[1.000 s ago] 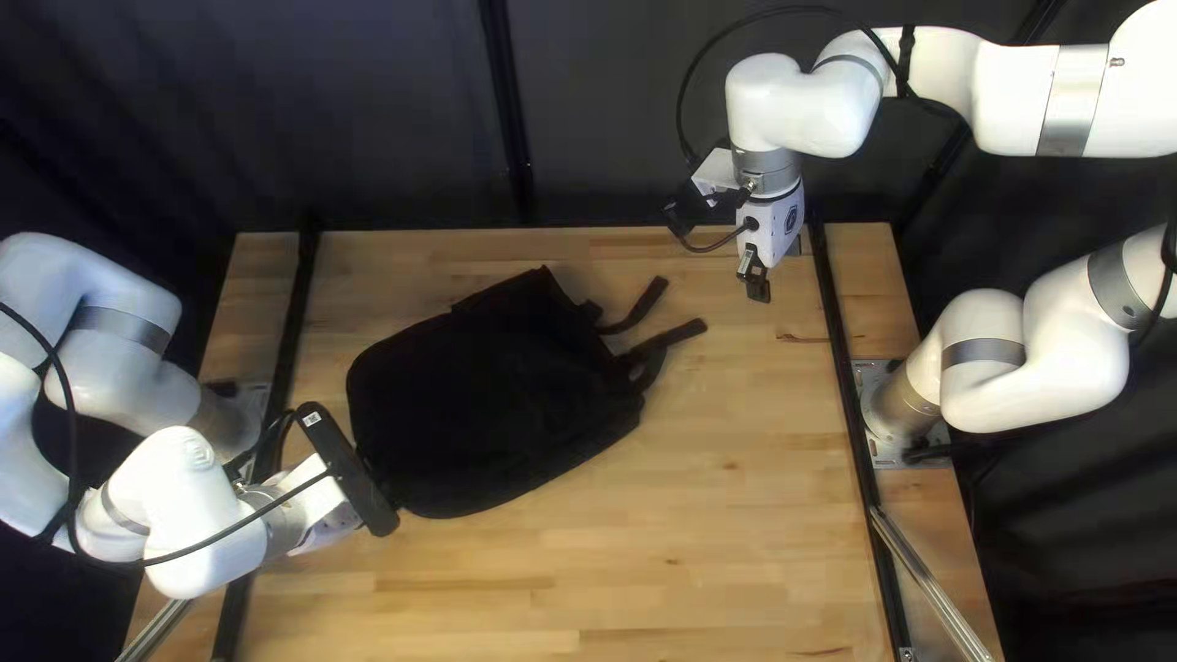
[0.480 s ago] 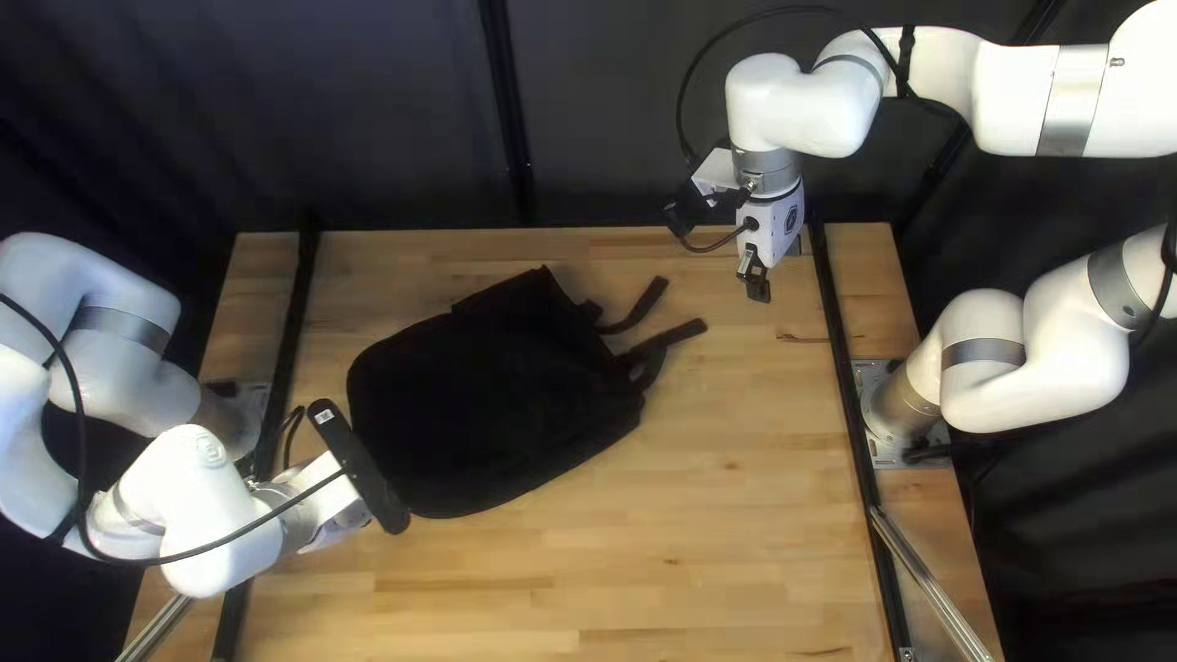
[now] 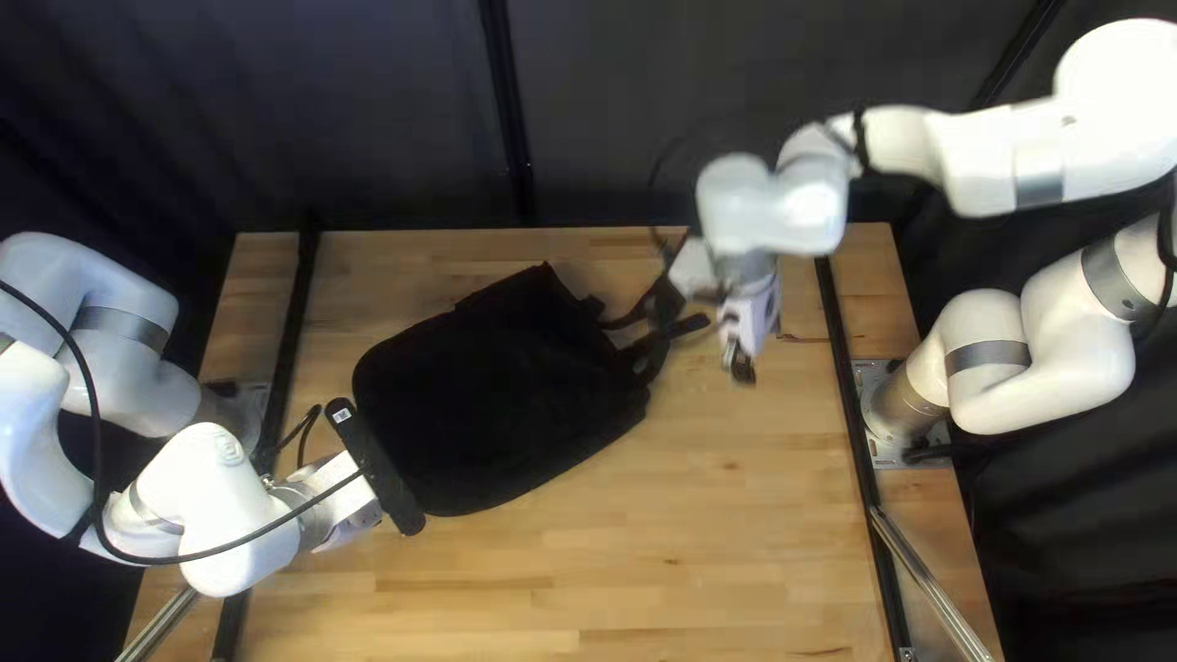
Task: Remove a lunch box from a kids backpack
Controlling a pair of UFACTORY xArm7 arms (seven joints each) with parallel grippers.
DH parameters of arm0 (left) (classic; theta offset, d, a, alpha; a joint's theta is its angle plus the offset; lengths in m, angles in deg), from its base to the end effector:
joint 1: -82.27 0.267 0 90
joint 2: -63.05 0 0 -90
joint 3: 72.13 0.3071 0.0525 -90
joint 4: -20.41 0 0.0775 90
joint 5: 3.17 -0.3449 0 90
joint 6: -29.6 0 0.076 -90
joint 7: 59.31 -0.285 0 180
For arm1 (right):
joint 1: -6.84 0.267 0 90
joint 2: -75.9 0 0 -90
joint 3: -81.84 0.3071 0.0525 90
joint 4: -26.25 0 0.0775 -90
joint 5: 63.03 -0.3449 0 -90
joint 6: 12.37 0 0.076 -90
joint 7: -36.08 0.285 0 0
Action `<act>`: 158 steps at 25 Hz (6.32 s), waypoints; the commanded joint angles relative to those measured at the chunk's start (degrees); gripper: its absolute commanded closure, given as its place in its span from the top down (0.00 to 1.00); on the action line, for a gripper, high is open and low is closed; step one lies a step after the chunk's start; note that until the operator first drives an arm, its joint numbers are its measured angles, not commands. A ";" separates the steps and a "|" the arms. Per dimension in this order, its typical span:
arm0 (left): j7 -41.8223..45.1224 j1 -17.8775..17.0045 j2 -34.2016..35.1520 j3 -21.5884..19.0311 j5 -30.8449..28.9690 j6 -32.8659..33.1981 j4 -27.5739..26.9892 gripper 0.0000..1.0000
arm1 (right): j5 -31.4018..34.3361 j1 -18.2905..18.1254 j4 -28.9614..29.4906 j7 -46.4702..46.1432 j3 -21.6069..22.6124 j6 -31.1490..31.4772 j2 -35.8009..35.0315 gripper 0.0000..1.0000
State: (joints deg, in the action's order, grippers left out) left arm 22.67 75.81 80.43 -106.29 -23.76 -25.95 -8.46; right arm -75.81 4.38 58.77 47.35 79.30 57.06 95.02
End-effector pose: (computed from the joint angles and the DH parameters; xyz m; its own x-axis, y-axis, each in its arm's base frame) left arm 0.2850 -0.1103 0.1076 0.8387 0.4136 0.3543 0.5240 -0.7901 -0.3180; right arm 0.2602 0.0332 0.1319 0.8762 -0.3373 -0.3443 -0.3982 -0.9091 -0.1226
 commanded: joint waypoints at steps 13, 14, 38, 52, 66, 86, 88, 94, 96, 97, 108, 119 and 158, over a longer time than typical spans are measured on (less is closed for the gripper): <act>1.25 -0.56 -2.98 -2.20 -0.98 -2.06 -3.39 0.00 | 9.65 13.30 29.26 3.69 12.08 -4.78 -26.68 1.00; 1.18 -0.58 -2.94 -2.21 -0.99 -2.11 -3.42 0.00 | 11.83 14.07 32.14 3.82 12.20 -4.02 -28.76 1.00; 0.37 -0.13 -2.39 -0.90 -0.54 0.61 -2.38 0.00 | 25.34 19.34 36.23 5.06 13.73 -5.23 -31.51 1.00; 1.64 -0.25 -3.16 -1.11 0.08 2.06 -1.34 0.00 | 49.72 25.03 38.28 3.77 13.51 -4.90 -34.83 1.00; 0.72 -0.68 -2.80 -1.18 0.71 0.16 -2.43 0.00 | 72.27 22.90 39.06 3.11 8.13 -20.27 -41.60 1.00; 0.79 -0.62 -2.67 -1.10 0.58 0.85 -1.91 0.00 | 77.10 16.45 43.28 1.54 5.35 -36.56 -46.15 1.00; 0.82 -0.60 -2.70 -1.10 0.55 0.88 -1.94 0.00 | 77.29 16.26 43.18 2.10 5.17 -37.10 -46.23 1.00; 1.07 -0.65 -2.74 -1.27 0.47 0.73 -2.06 0.00 | 79.51 16.30 42.96 6.24 4.07 -39.92 -48.35 1.00; 1.19 -0.81 -2.49 -1.35 0.68 0.66 -1.84 0.00 | 81.06 16.61 41.80 8.71 3.51 -40.95 -48.36 1.00; 1.26 -0.92 -2.32 -1.40 0.81 0.63 -1.69 0.00 | 81.72 16.68 41.19 9.92 3.29 -41.43 -48.26 1.00; 1.47 -0.81 -2.56 -1.43 0.67 0.87 -1.71 0.00 | 79.72 16.22 41.79 9.25 3.83 -40.80 -47.90 0.00; 0.08 -1.62 0.08 -0.53 2.23 1.74 0.87 0.00 | 78.01 17.44 37.86 11.48 4.84 -38.74 -44.73 0.00; 8.16 -3.15 -14.88 -5.71 -16.92 -1.09 -11.58 1.00 | 78.20 19.65 34.49 15.86 5.74 -37.27 -43.65 0.00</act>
State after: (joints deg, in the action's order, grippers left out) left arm 31.37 72.02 63.43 -112.73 -40.95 -29.32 -22.50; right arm 2.11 24.09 93.30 63.10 85.16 20.04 51.49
